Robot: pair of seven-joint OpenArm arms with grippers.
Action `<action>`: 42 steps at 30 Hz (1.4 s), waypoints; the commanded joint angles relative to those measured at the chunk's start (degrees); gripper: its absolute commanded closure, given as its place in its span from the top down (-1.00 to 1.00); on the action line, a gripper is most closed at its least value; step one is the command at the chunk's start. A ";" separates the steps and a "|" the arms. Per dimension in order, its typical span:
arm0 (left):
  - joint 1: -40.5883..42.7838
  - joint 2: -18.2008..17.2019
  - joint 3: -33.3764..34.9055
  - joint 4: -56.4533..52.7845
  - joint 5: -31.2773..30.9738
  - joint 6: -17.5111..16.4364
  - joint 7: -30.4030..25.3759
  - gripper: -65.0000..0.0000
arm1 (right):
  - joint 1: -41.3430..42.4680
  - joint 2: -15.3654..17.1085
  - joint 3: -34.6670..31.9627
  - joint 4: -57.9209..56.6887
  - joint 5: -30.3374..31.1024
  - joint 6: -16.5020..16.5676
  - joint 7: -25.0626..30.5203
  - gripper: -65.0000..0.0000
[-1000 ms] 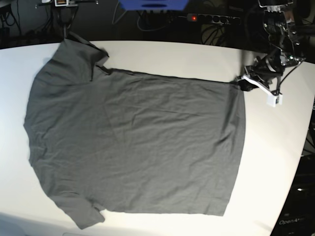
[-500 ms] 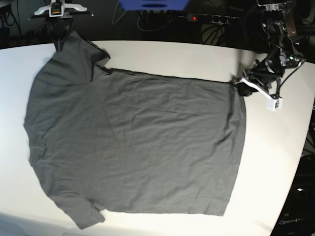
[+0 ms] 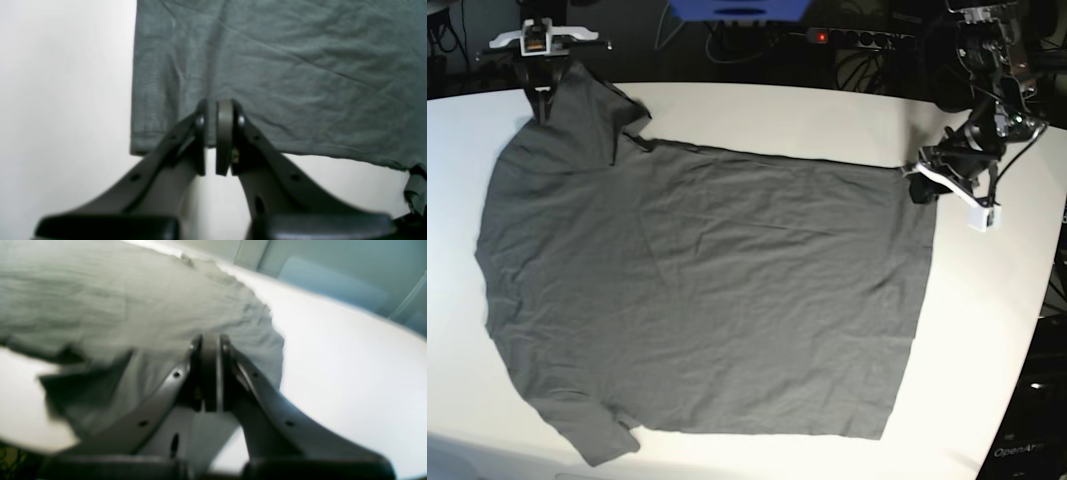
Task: Fold the T-shirt properly
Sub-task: 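Lower the right gripper onto the shirt's shoulder near the collar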
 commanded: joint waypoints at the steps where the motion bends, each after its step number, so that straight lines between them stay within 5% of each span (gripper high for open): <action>1: -0.49 -0.65 -0.25 0.77 -0.66 -0.37 -0.99 -0.87 | -0.77 0.14 -0.32 -0.05 0.55 -0.24 1.96 -0.97; 16: -1.37 -1.18 0.02 -0.99 -0.58 -0.46 -1.08 -0.87 | -4.11 -3.91 -0.76 -3.21 -8.15 -0.42 3.72 -0.96; 27: -1.29 -1.27 0.02 -1.60 -0.49 -0.46 -1.26 -0.87 | -4.29 -3.91 -0.76 -5.94 -11.67 -0.42 3.89 -0.41; 42: -0.85 -1.27 0.02 -1.60 -0.49 -0.46 -1.08 -0.87 | -3.32 -2.68 -0.76 -7.35 -11.67 -0.33 3.54 -0.38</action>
